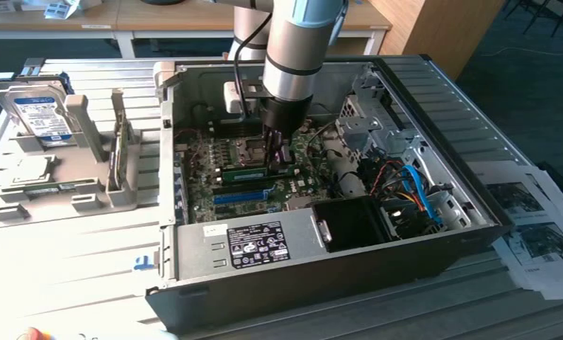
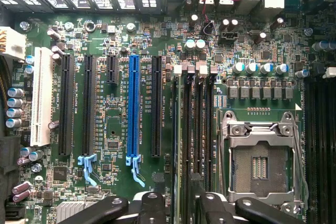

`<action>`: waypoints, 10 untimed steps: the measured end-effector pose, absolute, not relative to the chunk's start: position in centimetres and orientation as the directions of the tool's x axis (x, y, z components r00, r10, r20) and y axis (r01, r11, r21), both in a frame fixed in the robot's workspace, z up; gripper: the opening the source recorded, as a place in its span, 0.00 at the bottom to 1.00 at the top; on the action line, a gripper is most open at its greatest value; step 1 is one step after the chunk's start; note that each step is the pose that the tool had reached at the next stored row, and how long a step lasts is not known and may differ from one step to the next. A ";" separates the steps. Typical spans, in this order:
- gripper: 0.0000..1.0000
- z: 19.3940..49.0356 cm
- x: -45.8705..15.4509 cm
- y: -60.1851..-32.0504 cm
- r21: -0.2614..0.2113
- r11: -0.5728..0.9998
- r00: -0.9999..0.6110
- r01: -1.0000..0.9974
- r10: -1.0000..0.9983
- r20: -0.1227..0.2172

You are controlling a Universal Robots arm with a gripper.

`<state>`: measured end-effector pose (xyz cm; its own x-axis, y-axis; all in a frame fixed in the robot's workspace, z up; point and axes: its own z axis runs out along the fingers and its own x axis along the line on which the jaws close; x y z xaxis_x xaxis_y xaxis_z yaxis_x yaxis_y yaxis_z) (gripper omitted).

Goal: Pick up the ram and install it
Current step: 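Insert the ram into the slot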

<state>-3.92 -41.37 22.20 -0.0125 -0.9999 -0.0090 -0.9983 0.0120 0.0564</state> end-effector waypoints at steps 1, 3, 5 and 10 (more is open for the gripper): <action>0.31 22.2 -3.9 -41.4 0.056 0.012 -0.013 -0.998 -1.000 -0.009; 0.31 22.2 -3.9 -41.4 0.056 0.012 -0.013 -0.998 -1.000 -0.009; 0.31 22.3 -3.9 -41.4 0.056 0.012 -0.012 -0.998 -1.000 -0.009; 0.31 22.7 -3.9 -41.4 0.056 0.012 -0.013 -0.998 -1.000 -0.009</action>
